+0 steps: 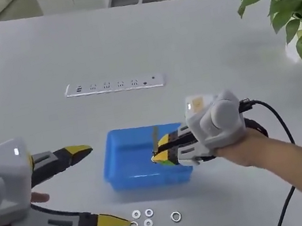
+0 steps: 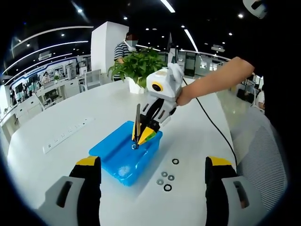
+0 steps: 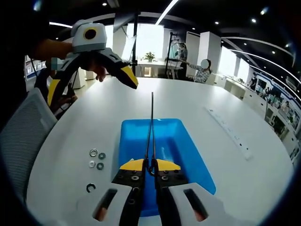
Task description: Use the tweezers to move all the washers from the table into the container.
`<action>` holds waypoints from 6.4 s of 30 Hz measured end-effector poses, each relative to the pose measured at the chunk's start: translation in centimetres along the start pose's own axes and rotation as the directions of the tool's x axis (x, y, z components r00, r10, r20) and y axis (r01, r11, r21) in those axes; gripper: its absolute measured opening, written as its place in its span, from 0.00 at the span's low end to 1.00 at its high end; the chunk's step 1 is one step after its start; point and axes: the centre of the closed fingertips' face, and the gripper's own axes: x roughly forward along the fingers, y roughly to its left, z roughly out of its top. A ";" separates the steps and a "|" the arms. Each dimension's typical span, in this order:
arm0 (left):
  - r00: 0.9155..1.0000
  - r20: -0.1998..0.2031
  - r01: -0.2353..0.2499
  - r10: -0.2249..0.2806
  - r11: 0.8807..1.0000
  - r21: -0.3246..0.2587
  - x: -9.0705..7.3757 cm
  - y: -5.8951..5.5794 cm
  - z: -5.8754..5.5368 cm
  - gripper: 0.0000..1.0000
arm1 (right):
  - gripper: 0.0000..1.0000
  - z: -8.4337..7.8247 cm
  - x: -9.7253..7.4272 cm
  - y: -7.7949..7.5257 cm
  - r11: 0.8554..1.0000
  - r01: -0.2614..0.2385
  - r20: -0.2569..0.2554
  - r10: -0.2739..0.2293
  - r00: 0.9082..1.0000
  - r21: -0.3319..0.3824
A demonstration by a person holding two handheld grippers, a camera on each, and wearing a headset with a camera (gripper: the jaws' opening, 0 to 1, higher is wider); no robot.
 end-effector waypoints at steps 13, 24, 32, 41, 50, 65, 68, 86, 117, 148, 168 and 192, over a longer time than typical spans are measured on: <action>1.000 -0.002 0.020 -0.020 1.000 0.022 1.3 0.9 0.9 0.83 | 0.08 -1.1 0.5 0.4 1.000 -0.025 -0.033 0.025 0.999 0.002; 0.999 -0.015 0.047 -0.046 0.997 0.059 3.0 1.6 2.0 0.65 | 0.08 -1.6 0.6 0.6 0.999 -0.036 -0.048 0.036 0.998 -0.001; 0.997 -0.010 0.078 -0.077 0.994 0.082 5.0 1.9 3.0 0.54 | 0.08 -1.9 0.6 0.6 0.999 -0.040 -0.055 0.039 0.998 -0.002; 0.994 -0.018 0.112 -0.110 0.987 0.117 6.8 2.1 3.5 0.37 | 0.08 -2.2 0.6 0.7 0.999 -0.049 -0.061 0.049 0.997 -0.005; 0.989 -0.038 0.144 -0.140 0.978 0.154 8.6 2.7 3.5 0.23 | 0.08 -2.3 0.7 0.6 0.998 -0.057 -0.058 0.056 0.997 -0.014; 0.981 -0.051 0.193 -0.186 0.964 0.181 9.3 2.5 3.4 0.10 | 0.09 -2.3 0.8 0.6 0.997 -0.068 -0.060 0.066 0.996 -0.048; 0.981 -0.053 0.196 -0.189 0.961 0.193 9.3 2.4 3.4 0.08 | 0.09 -2.3 0.8 0.5 0.997 -0.067 -0.062 0.064 0.996 -0.048; 0.980 -0.056 0.199 -0.192 0.959 0.201 9.3 2.4 3.5 0.06 | 0.11 -2.1 0.9 0.5 0.995 -0.070 -0.089 0.064 0.994 -0.069; 0.983 -0.042 0.183 -0.178 0.959 0.217 7.8 2.2 5.3 0.06 | 0.19 0.2 -1.7 0.8 0.996 -0.024 -0.070 0.018 0.997 -0.083; 0.977 -0.018 0.208 -0.211 0.941 0.266 4.7 -1.6 8.0 0.06 | 0.46 0.0 -8.8 3.8 0.990 0.140 -0.107 -0.136 0.985 0.029; 0.961 -0.012 0.270 -0.277 0.923 0.275 4.5 -4.7 7.3 0.06 | 0.68 -1.6 -9.9 6.7 0.980 0.145 -0.123 -0.128 0.984 0.134; 0.937 -0.019 0.340 -0.348 0.902 0.265 5.9 -6.6 5.2 0.06 | 0.90 -2.3 -9.3 7.9 0.971 0.159 -0.096 -0.144 0.985 0.180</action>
